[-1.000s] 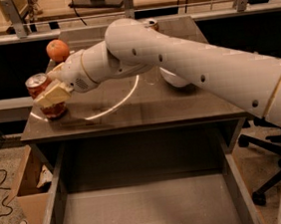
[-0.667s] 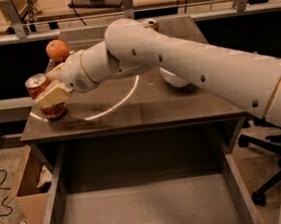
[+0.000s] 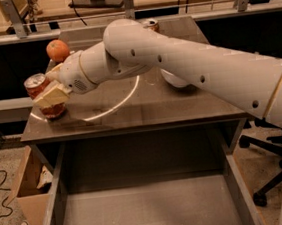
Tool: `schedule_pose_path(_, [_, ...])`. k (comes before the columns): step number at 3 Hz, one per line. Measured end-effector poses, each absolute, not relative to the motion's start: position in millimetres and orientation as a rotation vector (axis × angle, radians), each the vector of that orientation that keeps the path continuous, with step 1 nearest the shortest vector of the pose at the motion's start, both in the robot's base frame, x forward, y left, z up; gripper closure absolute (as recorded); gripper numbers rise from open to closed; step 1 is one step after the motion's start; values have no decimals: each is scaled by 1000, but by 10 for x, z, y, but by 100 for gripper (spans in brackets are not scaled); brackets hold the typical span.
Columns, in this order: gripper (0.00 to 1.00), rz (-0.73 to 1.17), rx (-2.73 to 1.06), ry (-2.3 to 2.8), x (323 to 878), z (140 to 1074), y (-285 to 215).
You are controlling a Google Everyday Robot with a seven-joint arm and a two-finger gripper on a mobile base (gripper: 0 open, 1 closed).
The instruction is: Pick coke can from top drawer and place on counter
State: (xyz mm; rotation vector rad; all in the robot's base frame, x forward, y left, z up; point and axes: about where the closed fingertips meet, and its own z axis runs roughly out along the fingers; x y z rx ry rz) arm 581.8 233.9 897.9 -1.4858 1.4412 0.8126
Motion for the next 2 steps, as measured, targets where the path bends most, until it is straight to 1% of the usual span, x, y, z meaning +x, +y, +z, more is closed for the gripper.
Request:
schedule_pose_path(1, [11,815,-1489,1439,5804,8981,2359])
schedule_pose_path(2, [0,817,-1492,1437,5792,8982,2375])
